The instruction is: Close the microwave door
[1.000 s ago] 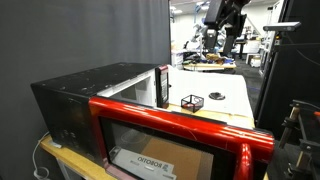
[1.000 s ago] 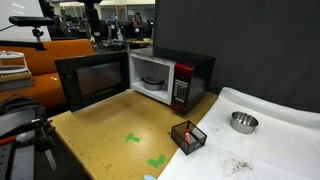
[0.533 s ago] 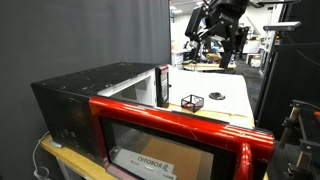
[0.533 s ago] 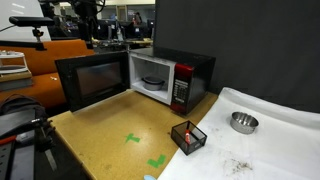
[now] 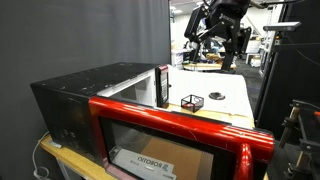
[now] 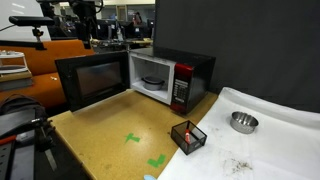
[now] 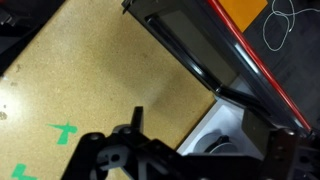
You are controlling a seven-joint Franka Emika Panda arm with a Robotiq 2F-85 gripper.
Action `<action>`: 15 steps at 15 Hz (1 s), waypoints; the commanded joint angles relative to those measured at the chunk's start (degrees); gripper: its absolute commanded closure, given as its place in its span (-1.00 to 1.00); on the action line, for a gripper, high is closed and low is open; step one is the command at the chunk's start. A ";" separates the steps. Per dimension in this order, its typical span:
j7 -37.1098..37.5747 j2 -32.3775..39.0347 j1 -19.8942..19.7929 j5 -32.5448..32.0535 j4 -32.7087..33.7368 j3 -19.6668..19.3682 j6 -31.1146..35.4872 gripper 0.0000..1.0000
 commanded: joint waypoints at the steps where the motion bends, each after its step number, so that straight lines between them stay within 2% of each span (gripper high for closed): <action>1: 12.13 1.59 0.91 -0.50 -1.57 2.99 4.01 -1.00; 4: 26.16 2.65 1.37 -6.55 -2.89 5.66 5.14 -1.00; 6: 32.03 3.51 2.11 -6.23 -1.90 5.63 3.32 -1.00; 11: 35.61 4.24 3.18 2.23 1.05 4.51 2.35 -1.00; 15: 33.85 7.18 5.51 11.28 4.24 5.38 3.02 -1.00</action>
